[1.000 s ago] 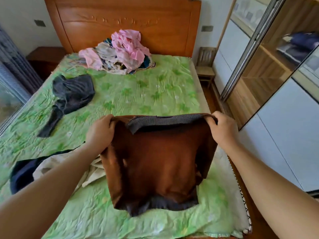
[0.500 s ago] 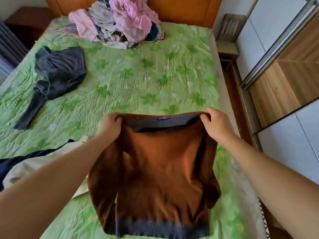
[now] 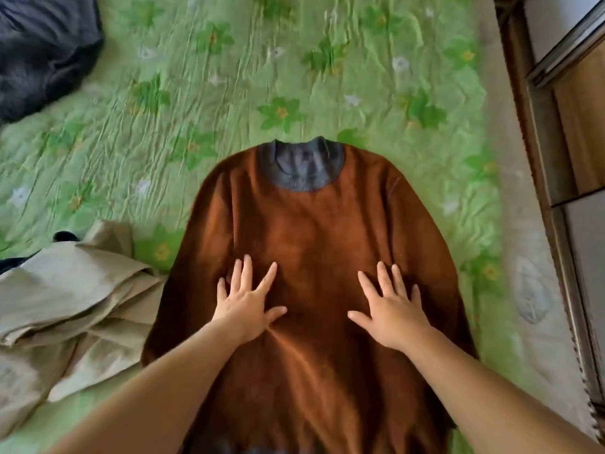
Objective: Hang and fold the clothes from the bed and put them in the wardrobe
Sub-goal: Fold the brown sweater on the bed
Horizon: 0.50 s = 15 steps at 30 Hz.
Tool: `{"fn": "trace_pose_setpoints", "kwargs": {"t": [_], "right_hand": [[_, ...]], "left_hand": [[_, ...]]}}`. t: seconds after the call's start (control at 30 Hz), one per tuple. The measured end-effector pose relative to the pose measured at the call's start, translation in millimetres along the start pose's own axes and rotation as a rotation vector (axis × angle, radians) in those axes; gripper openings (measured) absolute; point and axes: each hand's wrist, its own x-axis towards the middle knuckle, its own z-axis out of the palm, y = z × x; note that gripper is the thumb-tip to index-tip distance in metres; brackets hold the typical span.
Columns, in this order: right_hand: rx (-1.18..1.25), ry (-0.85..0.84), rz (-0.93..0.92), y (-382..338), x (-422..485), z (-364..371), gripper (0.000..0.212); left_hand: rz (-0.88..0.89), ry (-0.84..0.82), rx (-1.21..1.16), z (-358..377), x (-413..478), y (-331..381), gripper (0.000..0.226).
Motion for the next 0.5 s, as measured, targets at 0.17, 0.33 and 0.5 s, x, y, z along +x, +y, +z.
{"fn": "trace_pose_setpoints", "kwargs": {"t": [0.17,0.33,0.5], "right_hand": [[-0.122,0.076,0.028,9,31,54,0.097],[-0.139,0.176,0.023,12,36,65,0.099],[-0.117,0.446,-0.025,7,-4,82,0.085]], "left_hand": [[0.014,0.016,0.093,43,30,-8,0.095],[0.027,0.135,0.105,57,34,-12,0.094],[0.096,0.392,-0.054,85,-14,-13,0.071]]}}
